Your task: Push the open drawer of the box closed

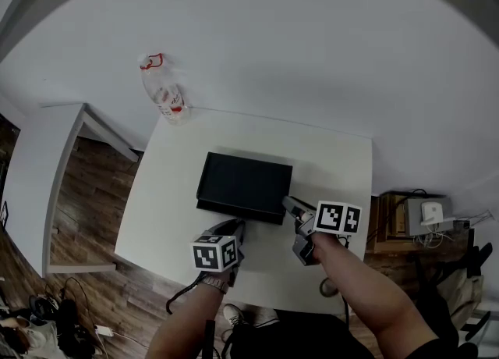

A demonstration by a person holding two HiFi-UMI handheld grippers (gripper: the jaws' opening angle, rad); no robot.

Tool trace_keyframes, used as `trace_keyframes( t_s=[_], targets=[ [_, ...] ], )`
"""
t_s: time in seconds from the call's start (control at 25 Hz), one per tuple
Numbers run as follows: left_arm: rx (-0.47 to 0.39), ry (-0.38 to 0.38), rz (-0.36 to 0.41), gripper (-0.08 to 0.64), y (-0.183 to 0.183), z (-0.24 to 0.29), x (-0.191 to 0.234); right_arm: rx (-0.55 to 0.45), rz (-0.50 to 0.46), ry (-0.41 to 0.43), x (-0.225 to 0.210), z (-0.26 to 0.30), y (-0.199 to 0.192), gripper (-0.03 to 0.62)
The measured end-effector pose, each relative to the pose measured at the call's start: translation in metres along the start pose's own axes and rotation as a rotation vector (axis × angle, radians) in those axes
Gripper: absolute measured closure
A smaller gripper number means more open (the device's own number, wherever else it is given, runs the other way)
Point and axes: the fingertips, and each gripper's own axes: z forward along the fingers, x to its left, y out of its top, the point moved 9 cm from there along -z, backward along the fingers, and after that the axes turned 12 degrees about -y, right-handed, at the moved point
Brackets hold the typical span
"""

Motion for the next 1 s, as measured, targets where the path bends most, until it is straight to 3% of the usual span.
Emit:
trace_keyframes(
  t_s=[1.0],
  targets=[
    [-0.001, 0.001, -0.007, 0.491, 0.019, 0.017, 0.006, 0.0, 0.009, 0.016, -0.001, 0.001, 0.0, 0.495]
  ],
)
